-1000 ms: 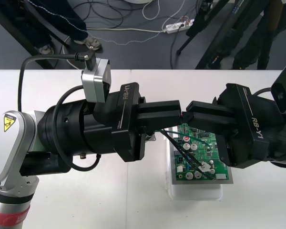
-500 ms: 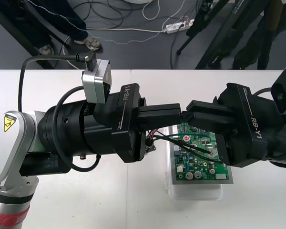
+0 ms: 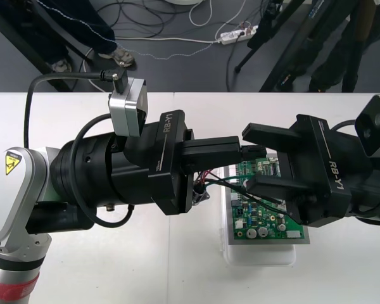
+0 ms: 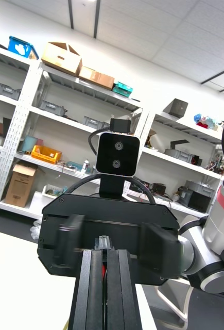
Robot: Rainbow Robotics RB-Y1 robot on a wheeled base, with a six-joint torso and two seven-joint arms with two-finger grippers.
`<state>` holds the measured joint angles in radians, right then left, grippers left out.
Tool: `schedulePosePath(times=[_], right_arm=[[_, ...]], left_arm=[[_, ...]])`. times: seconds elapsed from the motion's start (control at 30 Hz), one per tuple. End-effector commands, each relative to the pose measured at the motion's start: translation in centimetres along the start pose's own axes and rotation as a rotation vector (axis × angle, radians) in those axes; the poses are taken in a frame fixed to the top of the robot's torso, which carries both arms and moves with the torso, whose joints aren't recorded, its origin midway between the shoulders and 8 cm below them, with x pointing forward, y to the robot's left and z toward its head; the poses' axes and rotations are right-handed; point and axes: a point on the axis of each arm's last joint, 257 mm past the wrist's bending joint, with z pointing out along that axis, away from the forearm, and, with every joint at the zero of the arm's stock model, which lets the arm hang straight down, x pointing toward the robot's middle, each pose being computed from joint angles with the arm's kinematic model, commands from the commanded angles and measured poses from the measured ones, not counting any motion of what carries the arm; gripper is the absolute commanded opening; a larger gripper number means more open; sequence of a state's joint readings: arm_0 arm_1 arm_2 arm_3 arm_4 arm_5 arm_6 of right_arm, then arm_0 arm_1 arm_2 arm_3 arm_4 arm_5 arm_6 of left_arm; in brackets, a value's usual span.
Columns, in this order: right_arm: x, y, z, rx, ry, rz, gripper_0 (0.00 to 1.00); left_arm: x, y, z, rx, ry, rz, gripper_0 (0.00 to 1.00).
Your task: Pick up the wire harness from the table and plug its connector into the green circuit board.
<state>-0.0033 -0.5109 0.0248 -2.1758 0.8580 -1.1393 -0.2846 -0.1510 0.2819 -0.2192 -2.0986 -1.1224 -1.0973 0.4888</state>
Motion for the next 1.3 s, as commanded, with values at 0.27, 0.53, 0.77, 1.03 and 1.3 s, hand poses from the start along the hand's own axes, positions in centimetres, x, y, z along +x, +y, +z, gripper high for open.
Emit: schedulePosePath(times=[0.27,0.53,0.77,1.03,1.3], right_arm=[[0.3,1.1,0.1,-0.029,0.010,-0.018,1.00],[1.8,1.0,-1.8,-0.038,0.137,-0.049,1.00],[4.6,0.4,-5.7,-0.082,0.419,-0.165,1.00],[7.3,0.1,-11.0,-0.147,0.715,-0.157,1.00],[7.0,-4.1,-15.2,-0.069,0.879,-0.181,1.00]], left_arm=[[-1.5,0.3,-0.2,-0.014,-0.036,0.101,0.00],[-1.2,0.8,-2.6,-0.036,0.002,0.121,0.00],[1.1,2.3,-7.1,-0.043,0.084,0.123,0.00],[4.4,3.8,-11.0,-0.053,0.147,0.131,0.00],[7.5,4.6,-13.9,-0.051,0.192,0.178,0.00]])
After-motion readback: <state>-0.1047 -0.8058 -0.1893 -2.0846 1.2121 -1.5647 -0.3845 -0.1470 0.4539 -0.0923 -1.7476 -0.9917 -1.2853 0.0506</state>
